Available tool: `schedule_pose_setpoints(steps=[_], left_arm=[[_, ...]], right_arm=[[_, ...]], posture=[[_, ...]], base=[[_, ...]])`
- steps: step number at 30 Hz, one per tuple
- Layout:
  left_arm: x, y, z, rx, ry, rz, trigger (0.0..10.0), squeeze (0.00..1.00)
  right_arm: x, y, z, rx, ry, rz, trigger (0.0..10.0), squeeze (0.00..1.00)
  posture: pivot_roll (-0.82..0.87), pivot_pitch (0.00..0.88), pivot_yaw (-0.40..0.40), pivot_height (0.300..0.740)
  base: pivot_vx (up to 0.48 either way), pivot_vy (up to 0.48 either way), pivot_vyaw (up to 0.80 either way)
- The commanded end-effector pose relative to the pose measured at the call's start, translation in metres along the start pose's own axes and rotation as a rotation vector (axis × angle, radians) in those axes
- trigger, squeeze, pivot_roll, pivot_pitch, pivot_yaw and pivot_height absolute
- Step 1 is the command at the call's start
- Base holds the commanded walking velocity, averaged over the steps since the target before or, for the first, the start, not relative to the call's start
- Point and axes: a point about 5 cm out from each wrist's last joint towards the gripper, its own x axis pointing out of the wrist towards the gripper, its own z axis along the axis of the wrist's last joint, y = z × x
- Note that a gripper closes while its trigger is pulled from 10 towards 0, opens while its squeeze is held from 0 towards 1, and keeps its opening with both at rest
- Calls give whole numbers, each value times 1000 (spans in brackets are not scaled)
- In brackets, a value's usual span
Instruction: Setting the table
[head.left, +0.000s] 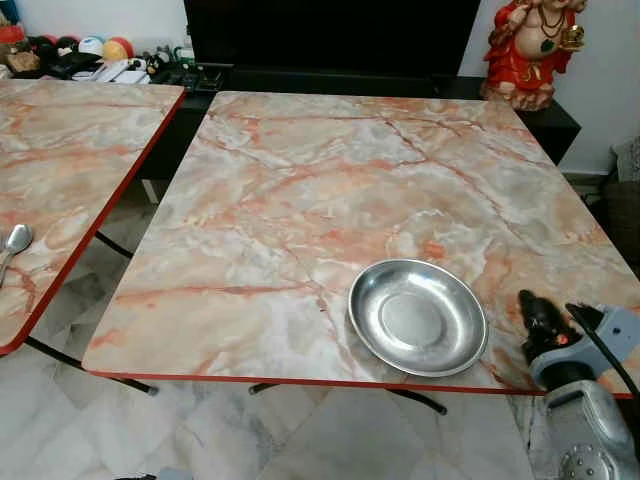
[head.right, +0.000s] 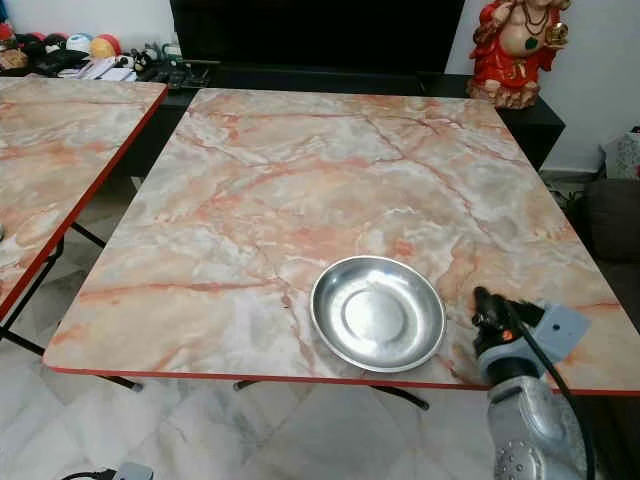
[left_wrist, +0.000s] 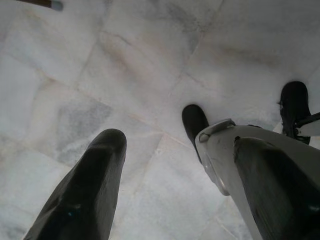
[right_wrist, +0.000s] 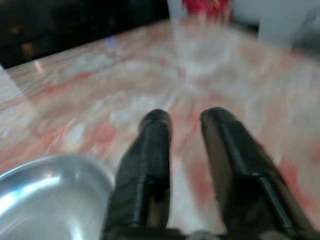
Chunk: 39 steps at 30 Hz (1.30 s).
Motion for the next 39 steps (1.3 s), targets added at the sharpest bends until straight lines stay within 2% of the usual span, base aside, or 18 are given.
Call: schedule_pose_setpoints(steps=[1, 2, 6, 10, 14, 17, 22, 26, 28, 30, 32, 34, 39], left_arm=[[-1, 1, -6, 13, 22, 2, 10000, 0], [-1, 2, -3, 14, 13, 6, 10000, 0], [-1, 7, 1, 19, -4, 24, 10000, 0], [-1, 11, 5, 25, -18, 40, 10000, 0], [-1, 17, 8, -52, -49, 80, 10000, 0], [-2, 21, 10, -118, -66, 99, 10000, 0], [-2, 21, 7, -121, -67, 94, 10000, 0], [-3, 26, 9, -142, -77, 118, 10000, 0], [-3, 28, 11, -169, -85, 132, 10000, 0], [-2, 27, 12, -160, -77, 124, 10000, 0], [-2, 24, 11, -138, -72, 112, 10000, 0], [-1, 22, 13, -138, -79, 105, 10000, 0], [-1, 20, 12, -137, -76, 97, 10000, 0]], right_arm=[[1, 4, 6, -84, -47, 2, 10000, 0], [1, 5, 9, -134, -62, 3, 10000, 0], [-1, 1, 5, -193, -52, -8, 10000, 0], [-5, -3, -4, -190, -27, -16, 10000, 0], [-5, 4, -17, -213, 3, 13, 10000, 0], [0, 12, -18, -245, -19, 42, 10000, 0], [2, 16, -20, -239, -31, 44, 10000, 0], [3, 25, -18, -249, -55, 79, 10000, 0], [3, 26, -18, -256, -66, 98, 10000, 0], [3, 27, -20, -261, -63, 98, 10000, 0], [3, 28, -20, -233, -76, 86, 10000, 0], [4, 26, -16, -164, -95, 51, 10000, 0], [5, 25, -13, -167, -111, 48, 10000, 0]], posture=[[-78, 129, -11, 740], [-83, 125, -13, 740], [-83, 114, -12, 740], [-76, 103, -17, 740], [-69, 76, -14, 740], [-60, 55, -10, 740], [-51, 31, -8, 740], [-40, 75, 1, 740], [-31, 74, -2, 740], [-23, 86, 0, 740], [-25, 87, 4, 740], [-34, 112, 15, 740], [-37, 122, 16, 740]], base=[[0, 0, 0], [0, 0, 0], [0, 0, 0], [0, 0, 0], [0, 0, 0], [0, 0, 0], [0, 0, 0], [0, 0, 0], [0, 382, 631], [0, 480, 800], [0, 480, 800], [0, 480, 0], [0, 480, 0]])
